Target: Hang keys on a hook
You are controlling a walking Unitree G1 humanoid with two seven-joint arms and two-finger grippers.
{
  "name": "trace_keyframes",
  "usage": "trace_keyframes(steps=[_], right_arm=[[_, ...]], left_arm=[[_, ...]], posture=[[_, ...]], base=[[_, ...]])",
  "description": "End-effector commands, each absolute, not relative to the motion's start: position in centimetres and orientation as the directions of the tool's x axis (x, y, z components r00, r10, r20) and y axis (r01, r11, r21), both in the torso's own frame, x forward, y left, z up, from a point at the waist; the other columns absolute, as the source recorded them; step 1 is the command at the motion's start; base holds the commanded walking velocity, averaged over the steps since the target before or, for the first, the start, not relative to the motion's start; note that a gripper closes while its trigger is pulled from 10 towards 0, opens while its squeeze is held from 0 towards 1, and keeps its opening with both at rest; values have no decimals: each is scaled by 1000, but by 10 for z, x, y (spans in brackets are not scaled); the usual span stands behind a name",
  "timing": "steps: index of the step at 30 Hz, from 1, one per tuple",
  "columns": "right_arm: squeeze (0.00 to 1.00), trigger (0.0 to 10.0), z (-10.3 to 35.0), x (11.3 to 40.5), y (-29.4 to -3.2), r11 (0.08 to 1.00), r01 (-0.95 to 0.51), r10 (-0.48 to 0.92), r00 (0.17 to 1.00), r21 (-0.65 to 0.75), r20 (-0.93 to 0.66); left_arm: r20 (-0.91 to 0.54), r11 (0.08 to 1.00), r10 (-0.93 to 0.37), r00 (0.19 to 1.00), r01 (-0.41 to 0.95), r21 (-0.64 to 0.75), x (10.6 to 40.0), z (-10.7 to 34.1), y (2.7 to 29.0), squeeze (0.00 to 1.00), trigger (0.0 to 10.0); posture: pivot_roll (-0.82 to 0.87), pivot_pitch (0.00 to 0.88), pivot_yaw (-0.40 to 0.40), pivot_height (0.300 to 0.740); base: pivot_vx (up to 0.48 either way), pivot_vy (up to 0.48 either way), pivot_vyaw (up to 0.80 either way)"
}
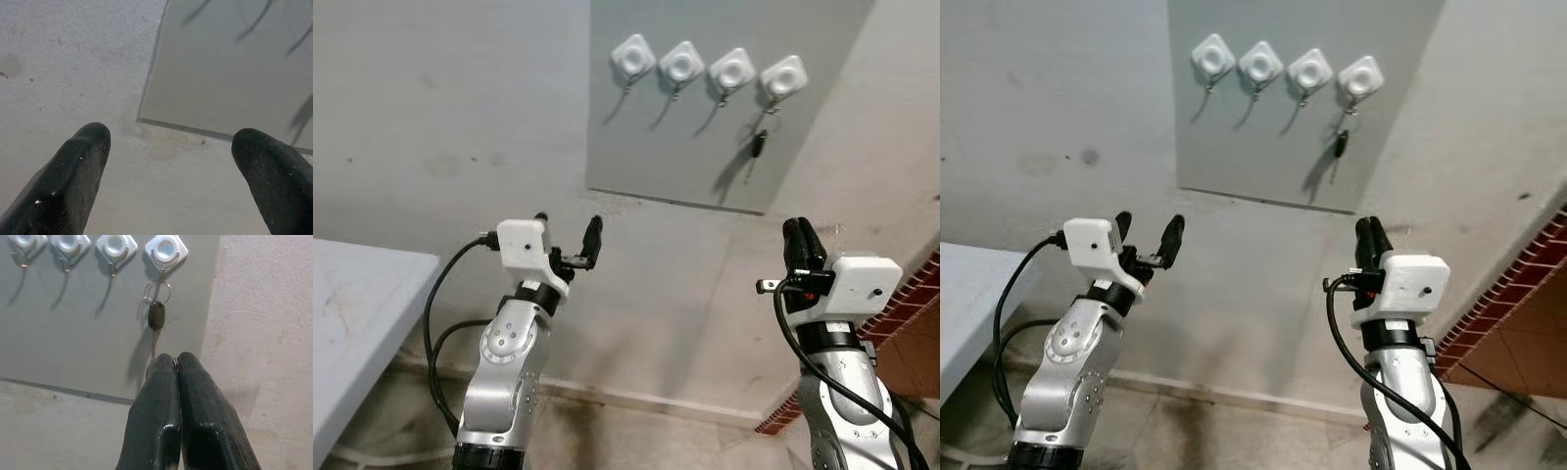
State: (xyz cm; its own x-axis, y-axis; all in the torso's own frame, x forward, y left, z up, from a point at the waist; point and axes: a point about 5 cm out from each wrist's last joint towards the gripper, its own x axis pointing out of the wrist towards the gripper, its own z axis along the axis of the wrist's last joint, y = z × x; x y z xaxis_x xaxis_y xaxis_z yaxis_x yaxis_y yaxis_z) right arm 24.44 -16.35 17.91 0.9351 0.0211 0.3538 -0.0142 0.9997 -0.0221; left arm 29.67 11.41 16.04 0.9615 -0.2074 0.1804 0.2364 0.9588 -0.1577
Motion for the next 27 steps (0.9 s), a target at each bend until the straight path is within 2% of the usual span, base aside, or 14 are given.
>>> trace_keyframes(steps=[1, 9, 11, 17, 27], right_arm=[[0, 10000, 183, 245, -160, 999, -33, 38, 931, -19, 362], [0, 10000, 183, 253, -160, 998, -62, 64, 934, -16, 351], [0, 10000, 186, 261, -159, 996, -85, 84, 931, -13, 355], [0, 10000, 193, 276, -159, 992, -125, 113, 921, 9, 374], [0, 10000, 207, 299, -154, 974, -219, 180, 894, 49, 411]], left_arm=[[169, 963, -195, 966, 221, -153, 296, 161, 117, 0, 10000], [179, 937, -338, 924, 349, -29, 296, 167, 97, 0, 10000], [201, 900, -435, 878, 434, 52, 294, 173, 82, 0, 10000], [214, 855, -518, 828, 510, 97, 296, 180, 68, 0, 10000], [250, 819, -570, 783, 564, 102, 301, 193, 58, 0, 10000]], posture=[[-40, 40, -60, 740], [-34, 57, -62, 740], [-33, 62, -61, 740], [-35, 69, -62, 740], [-38, 77, -60, 740]], base=[[0, 0, 0], [0, 0, 0], [0, 0, 0], [0, 0, 0], [0, 0, 0]])
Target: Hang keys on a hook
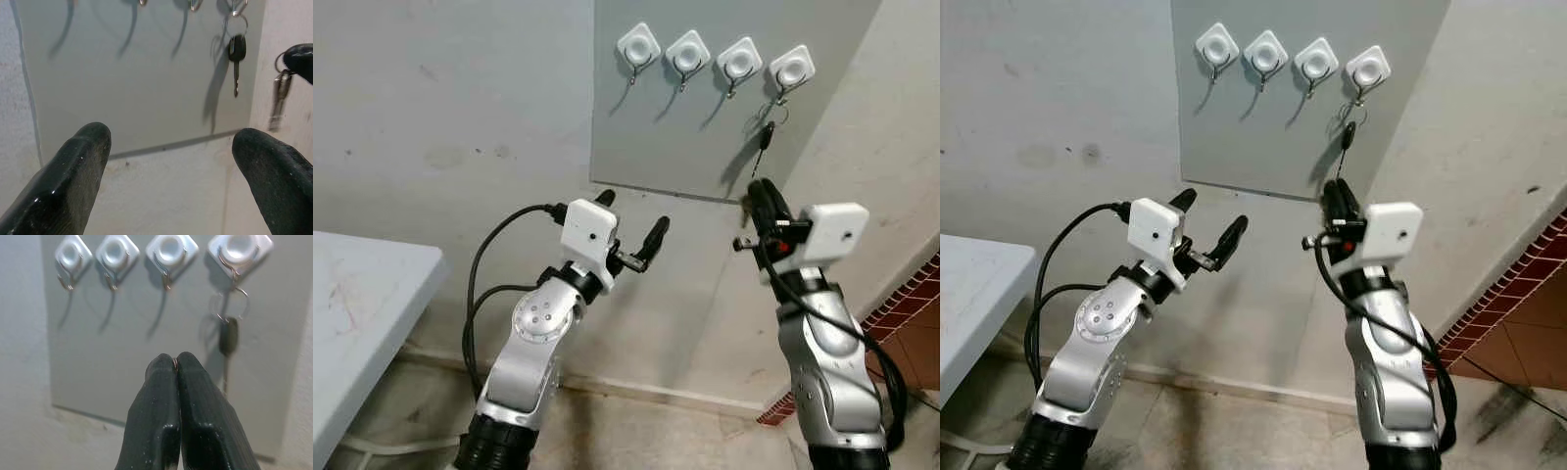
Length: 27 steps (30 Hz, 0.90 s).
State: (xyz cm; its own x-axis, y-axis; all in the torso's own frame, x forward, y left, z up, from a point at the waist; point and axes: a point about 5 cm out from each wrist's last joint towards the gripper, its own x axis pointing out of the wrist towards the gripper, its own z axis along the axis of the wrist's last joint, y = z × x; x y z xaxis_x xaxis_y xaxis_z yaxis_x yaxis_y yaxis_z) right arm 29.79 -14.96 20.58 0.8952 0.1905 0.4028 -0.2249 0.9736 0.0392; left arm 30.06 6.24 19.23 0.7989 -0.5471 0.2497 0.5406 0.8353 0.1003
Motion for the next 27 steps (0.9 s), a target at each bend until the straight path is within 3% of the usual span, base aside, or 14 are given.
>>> trace_keyframes(steps=[1, 14, 27], right_arm=[[0, 10000, 210, 304, -153, 969, -242, 197, 886, 54, 421], [0, 10000, 233, 341, -140, 925, -372, 297, 834, 77, 465], [0, 10000, 256, 365, -133, 819, -505, 290, 774, 273, 563]], left_arm=[[266, 815, -575, 774, 571, 102, 304, 199, 58, 0, 10000], [327, 745, -658, 678, 650, 152, 312, 225, 40, 0, 10000], [352, 690, -709, 611, 704, 168, 308, 233, 23, 0, 10000]], posture=[[-38, 76, -59, 740], [-31, 74, -61, 740], [-27, 74, -63, 740]], base=[[0, 0, 0], [0, 0, 0], [0, 0, 0]])
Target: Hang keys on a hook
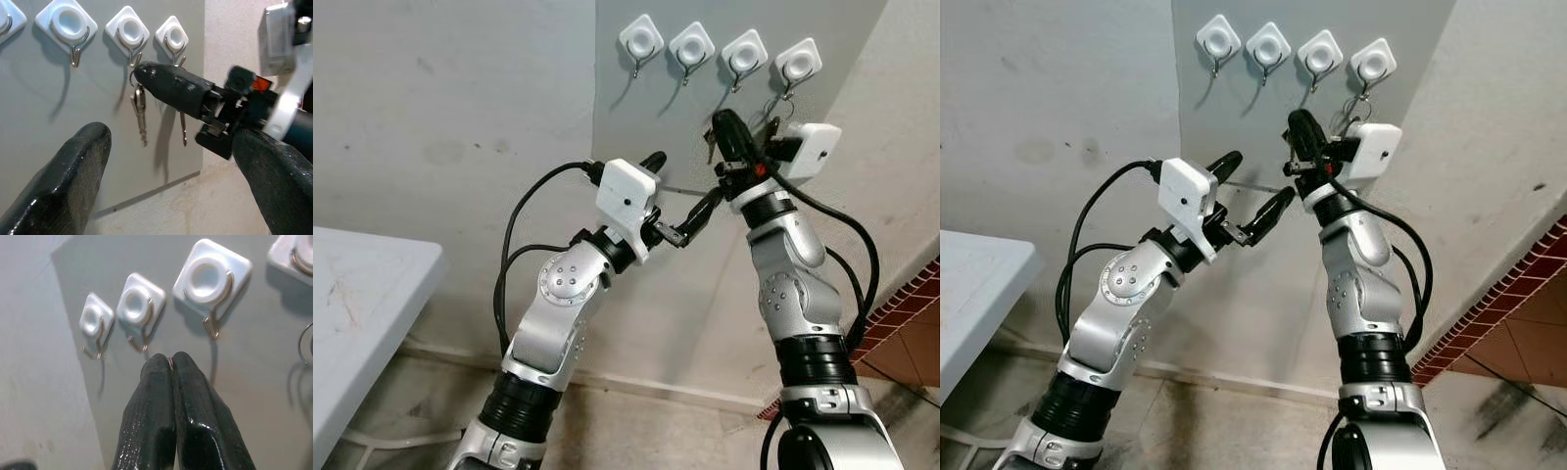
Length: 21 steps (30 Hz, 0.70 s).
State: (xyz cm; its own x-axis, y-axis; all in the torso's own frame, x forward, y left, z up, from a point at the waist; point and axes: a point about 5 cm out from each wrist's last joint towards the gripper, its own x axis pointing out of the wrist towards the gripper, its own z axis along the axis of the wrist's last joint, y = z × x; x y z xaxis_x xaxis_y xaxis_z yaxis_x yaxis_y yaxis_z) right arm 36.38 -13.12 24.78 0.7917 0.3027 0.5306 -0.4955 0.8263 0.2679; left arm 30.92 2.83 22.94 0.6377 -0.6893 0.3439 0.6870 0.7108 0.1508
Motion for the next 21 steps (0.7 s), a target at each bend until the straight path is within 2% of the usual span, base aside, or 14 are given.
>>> trace_keyframes(steps=[1, 21], right_arm=[[0, 10000, 258, 366, -134, 811, -510, 282, 770, 287, 573], [0, 10000, 272, 379, -141, 734, -530, 189, 761, 425, 621]], left_arm=[[354, 688, -711, 608, 706, 169, 308, 234, 23, 0, 10000], [367, 659, -734, 572, 731, 179, 307, 238, 15, 0, 10000]], posture=[[-25, 73, -64, 740], [-30, 65, -58, 740]], base=[[0, 0, 0], [0, 0, 0]])
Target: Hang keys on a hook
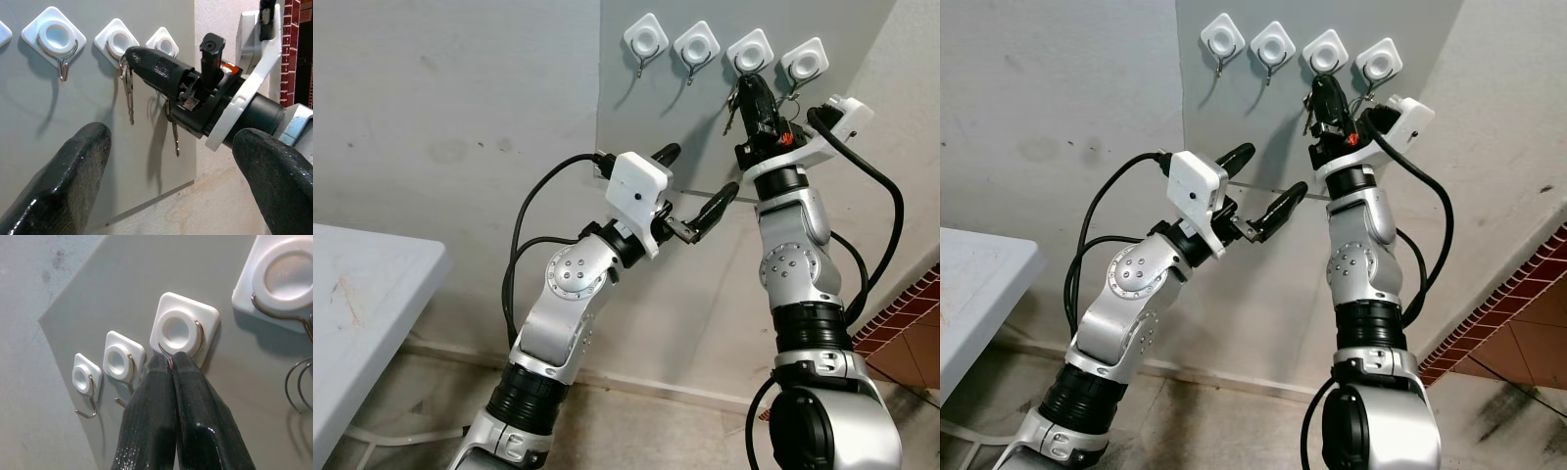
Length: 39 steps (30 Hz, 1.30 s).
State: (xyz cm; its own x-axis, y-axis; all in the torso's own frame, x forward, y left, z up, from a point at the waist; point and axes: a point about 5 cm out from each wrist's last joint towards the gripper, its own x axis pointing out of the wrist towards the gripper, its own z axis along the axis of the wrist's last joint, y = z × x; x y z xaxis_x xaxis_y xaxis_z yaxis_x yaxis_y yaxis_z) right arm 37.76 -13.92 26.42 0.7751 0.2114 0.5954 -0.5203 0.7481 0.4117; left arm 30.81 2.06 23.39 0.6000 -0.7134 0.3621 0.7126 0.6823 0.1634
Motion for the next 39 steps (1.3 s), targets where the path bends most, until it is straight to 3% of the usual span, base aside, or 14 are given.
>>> trace_keyframes(steps=[1, 15, 39], right_arm=[[0, 10000, 272, 379, -141, 734, -530, 189, 761, 425, 621], [0, 10000, 265, 382, -143, 690, -517, 140, 782, 506, 608], [0, 10000, 248, 381, -154, 441, -519, -5, 814, 732, 581]], left_arm=[[367, 659, -734, 572, 731, 179, 307, 238, 15, 0, 10000], [370, 655, -735, 569, 737, 168, 306, 238, 14, 0, 10000], [372, 650, -736, 566, 744, 157, 305, 237, 12, 0, 10000]], posture=[[-30, 65, -58, 740], [-28, 72, -56, 740], [-29, 74, -53, 740]], base=[[0, 0, 0], [0, 0, 0], [0, 0, 0]])
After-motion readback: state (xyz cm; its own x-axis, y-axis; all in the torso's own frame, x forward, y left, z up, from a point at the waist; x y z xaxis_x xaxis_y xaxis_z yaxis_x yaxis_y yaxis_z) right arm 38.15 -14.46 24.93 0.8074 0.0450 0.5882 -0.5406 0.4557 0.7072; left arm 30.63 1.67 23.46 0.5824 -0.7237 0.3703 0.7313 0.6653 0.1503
